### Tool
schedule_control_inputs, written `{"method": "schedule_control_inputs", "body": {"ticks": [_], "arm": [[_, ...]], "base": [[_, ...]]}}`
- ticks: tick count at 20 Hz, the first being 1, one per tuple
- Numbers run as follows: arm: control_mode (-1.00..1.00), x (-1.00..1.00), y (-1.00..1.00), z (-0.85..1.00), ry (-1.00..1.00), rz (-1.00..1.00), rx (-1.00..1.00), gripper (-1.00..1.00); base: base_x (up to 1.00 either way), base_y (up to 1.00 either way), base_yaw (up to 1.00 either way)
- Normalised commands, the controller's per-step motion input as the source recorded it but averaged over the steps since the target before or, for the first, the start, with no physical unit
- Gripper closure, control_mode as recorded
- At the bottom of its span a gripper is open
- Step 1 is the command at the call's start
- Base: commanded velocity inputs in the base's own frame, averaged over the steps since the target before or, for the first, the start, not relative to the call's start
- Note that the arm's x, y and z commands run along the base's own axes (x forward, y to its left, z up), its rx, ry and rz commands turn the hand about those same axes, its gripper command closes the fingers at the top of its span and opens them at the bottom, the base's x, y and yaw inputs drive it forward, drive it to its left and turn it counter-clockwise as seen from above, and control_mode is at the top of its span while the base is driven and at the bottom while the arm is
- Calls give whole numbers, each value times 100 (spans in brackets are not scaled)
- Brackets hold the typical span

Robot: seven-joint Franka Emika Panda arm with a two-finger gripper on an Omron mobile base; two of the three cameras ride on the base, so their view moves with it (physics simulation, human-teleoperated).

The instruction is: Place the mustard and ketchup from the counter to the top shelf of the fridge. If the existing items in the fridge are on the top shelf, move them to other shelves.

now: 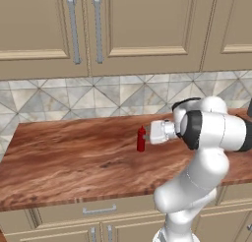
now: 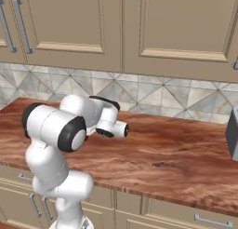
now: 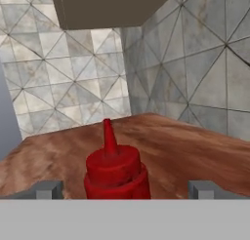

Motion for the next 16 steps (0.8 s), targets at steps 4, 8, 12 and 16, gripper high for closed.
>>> {"method": "schedule_control_inputs", "body": {"ticks": [4, 8, 12, 16], "arm": [[-100, 23, -7, -21, 0, 0, 0, -100], [-100, 3, -2, -23, 0, 0, 0, -100], [-100, -4, 0, -9, 0, 0, 0, -100], [-100, -1, 0, 0, 0, 0, 0, -100]], "base": [[0, 0, 0], [0, 0, 0], [0, 0, 0], [0, 0, 0]]}}
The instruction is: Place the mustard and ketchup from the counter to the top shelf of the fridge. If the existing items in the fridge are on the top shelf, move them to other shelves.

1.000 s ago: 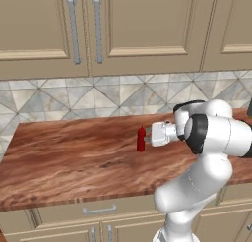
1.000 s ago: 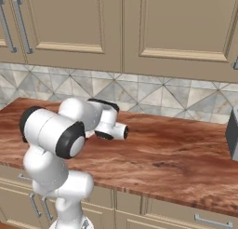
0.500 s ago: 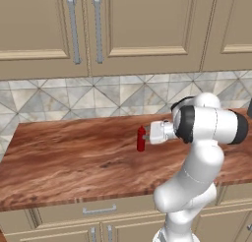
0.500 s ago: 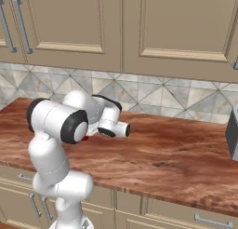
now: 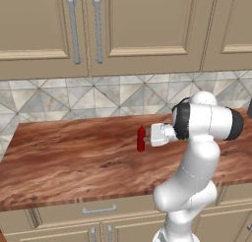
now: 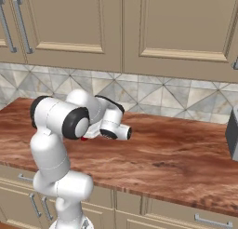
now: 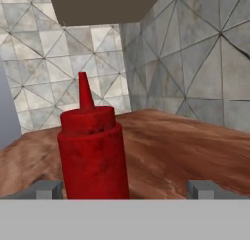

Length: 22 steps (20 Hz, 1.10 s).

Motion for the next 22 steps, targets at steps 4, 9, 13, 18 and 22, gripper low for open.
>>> {"method": "schedule_control_inputs", "body": {"ticks": [4, 9, 13, 18, 22], "arm": [[-100, 0, 2, 0, 0, 0, 0, -100], [-100, 0, 13, -1, 0, 0, 0, -100], [-100, 0, 23, -3, 0, 3, -1, -100], [-100, 0, 15, 0, 0, 4, 0, -100], [-100, 0, 8, 0, 0, 4, 0, 100]], "base": [[0, 0, 0], [0, 0, 0], [0, 0, 0], [0, 0, 0], [0, 0, 0]]}}
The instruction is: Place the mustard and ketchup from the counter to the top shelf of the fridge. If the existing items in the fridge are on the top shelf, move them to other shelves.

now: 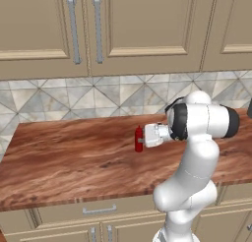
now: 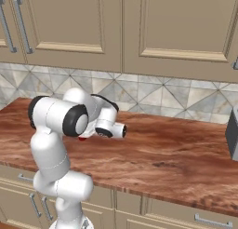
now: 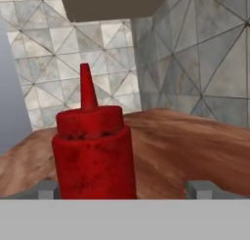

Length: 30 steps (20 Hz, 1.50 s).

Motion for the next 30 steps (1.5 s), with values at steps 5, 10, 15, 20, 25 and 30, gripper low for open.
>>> {"method": "schedule_control_inputs", "body": {"ticks": [5, 10, 15, 20, 25, 30], "arm": [[-100, 0, 3, 0, 0, 1, 0, 100], [-100, -16, 0, 24, -6, 0, 4, 100], [-100, -71, -5, 94, -12, 0, 3, 100], [-100, -97, -2, 100, -13, 0, 0, 100], [-100, -86, 0, 100, 0, 0, -8, 100], [-100, -70, 0, 100, 1, 0, -11, 100]], "base": [[0, 0, 0], [0, 0, 0], [0, 0, 0], [0, 0, 0], [0, 0, 0], [0, 0, 0]]}}
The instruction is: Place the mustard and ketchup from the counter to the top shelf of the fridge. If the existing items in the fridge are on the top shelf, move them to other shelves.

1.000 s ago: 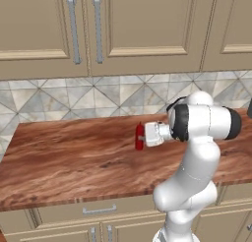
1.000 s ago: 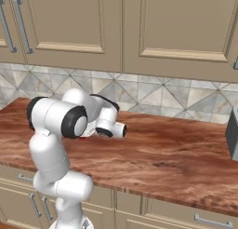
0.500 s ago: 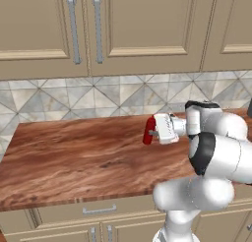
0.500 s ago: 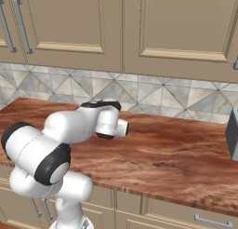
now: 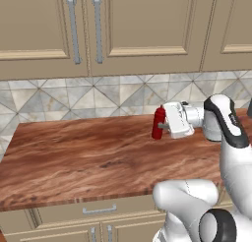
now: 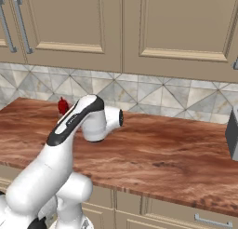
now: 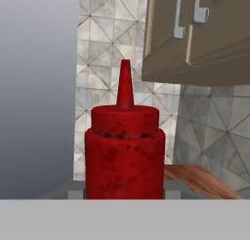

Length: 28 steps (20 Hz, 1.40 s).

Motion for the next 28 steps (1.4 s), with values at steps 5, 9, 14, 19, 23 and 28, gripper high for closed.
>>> {"method": "schedule_control_inputs", "body": {"ticks": [5, 9, 14, 19, 23, 28], "arm": [[-100, -49, 0, 100, 0, -1, -15, 100], [-100, -66, 0, 57, 0, 0, -6, 100], [-100, -65, -11, 3, -13, -4, 10, 100], [-100, -54, -31, 0, -10, -17, 29, 100], [-100, -26, -3, 0, -6, -3, 14, 100], [100, -17, -6, 0, -1, 0, 1, 100]], "base": [[0, 0, 0], [0, 0, 0], [0, 0, 0], [0, 0, 0], [0, 0, 0], [-80, -43, 0]]}}
